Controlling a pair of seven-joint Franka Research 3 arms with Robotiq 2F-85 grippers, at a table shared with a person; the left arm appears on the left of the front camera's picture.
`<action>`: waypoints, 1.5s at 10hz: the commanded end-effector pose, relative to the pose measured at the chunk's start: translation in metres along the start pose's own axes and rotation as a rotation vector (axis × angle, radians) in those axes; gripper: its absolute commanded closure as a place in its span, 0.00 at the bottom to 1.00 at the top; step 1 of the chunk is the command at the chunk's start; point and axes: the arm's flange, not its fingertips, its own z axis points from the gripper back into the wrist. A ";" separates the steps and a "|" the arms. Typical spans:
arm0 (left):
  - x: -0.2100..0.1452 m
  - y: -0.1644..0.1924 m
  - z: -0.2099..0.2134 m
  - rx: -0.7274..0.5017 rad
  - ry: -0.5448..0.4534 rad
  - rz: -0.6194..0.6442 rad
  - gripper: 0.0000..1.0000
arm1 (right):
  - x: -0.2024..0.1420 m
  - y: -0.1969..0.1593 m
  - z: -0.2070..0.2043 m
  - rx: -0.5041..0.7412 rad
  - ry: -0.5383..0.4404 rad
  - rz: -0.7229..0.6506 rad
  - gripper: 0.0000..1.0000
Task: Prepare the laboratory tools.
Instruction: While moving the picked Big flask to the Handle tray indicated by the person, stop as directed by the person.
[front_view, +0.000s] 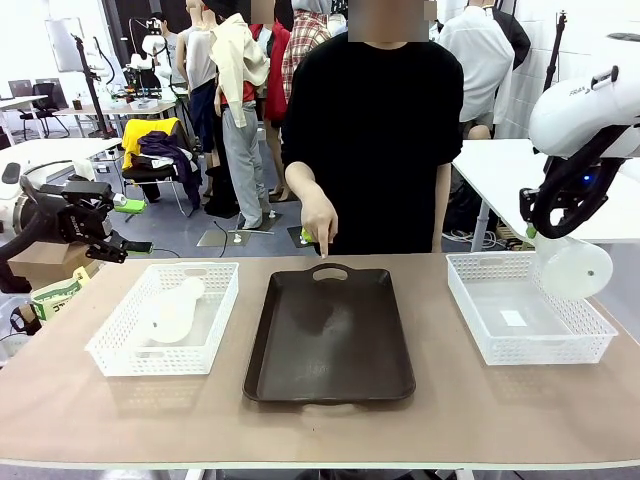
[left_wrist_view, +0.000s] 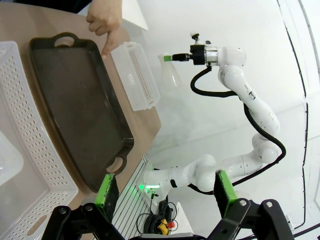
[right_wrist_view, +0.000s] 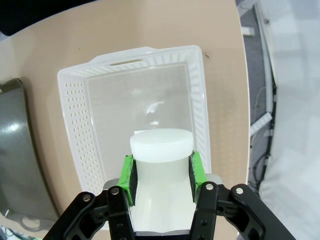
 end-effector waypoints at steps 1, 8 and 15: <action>0.000 -0.002 0.001 -0.010 -0.004 -0.004 0.00 | -0.006 0.035 0.031 -0.024 -0.023 0.046 1.00; 0.000 -0.002 0.001 -0.010 -0.004 -0.004 0.00 | -0.049 0.209 0.110 0.161 -0.184 0.304 1.00; 0.000 -0.002 0.001 -0.010 -0.004 -0.004 0.00 | -0.099 0.335 0.073 0.184 -0.156 0.522 1.00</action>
